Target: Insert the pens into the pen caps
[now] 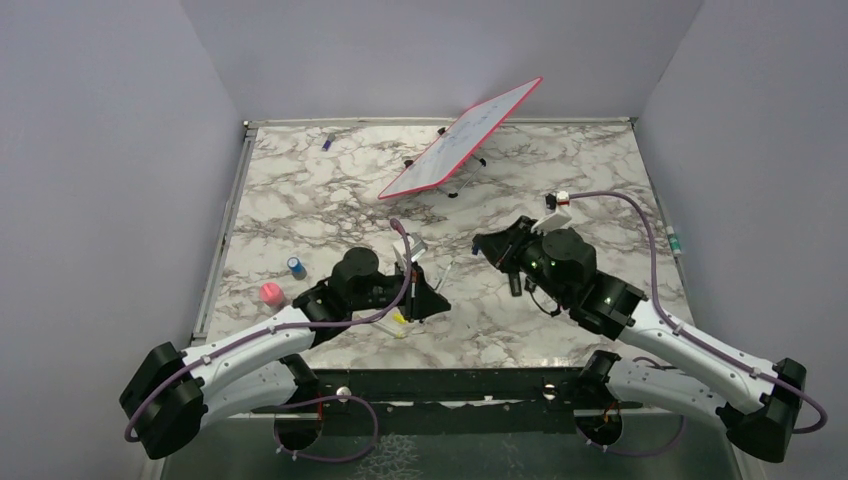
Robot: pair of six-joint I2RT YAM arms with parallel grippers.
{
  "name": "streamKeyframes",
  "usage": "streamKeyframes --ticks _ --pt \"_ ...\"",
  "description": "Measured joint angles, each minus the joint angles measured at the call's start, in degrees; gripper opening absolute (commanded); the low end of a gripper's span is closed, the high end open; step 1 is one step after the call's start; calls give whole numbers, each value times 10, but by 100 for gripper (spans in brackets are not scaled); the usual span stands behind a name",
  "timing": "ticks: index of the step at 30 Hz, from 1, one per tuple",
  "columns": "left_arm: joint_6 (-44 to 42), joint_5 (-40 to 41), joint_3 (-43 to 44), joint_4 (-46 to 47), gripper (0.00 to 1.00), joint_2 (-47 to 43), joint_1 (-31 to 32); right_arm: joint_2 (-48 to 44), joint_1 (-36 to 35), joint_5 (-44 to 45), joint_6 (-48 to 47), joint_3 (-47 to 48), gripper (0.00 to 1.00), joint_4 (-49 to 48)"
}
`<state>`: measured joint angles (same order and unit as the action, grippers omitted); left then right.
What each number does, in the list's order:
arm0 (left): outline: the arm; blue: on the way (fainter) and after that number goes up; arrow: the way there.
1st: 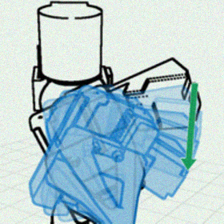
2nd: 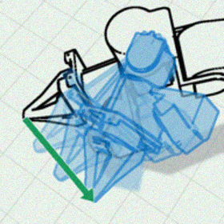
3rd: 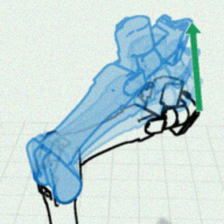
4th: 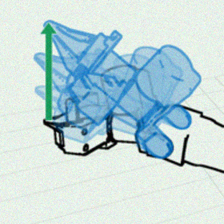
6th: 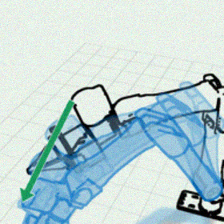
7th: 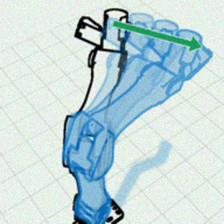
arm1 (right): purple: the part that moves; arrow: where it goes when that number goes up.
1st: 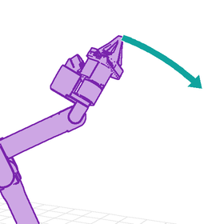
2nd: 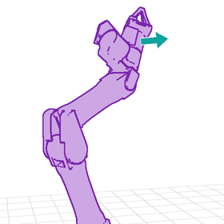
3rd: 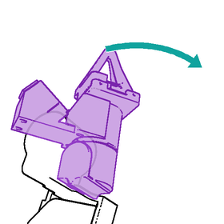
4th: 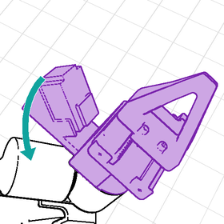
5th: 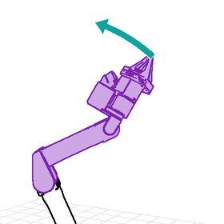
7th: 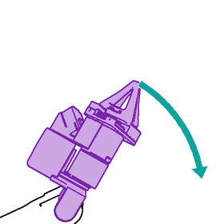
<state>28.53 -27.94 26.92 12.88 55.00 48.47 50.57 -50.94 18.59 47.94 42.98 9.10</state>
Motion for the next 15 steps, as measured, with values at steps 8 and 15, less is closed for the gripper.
streamKeyframes --ticks 8,15 --pt "-10 -34 17 21 0 24 10 -18 0 -14 3 0 11 -77" --pt "-12 -46 21 36 0 24 12 -15 0 -35 20 0 11 -85"
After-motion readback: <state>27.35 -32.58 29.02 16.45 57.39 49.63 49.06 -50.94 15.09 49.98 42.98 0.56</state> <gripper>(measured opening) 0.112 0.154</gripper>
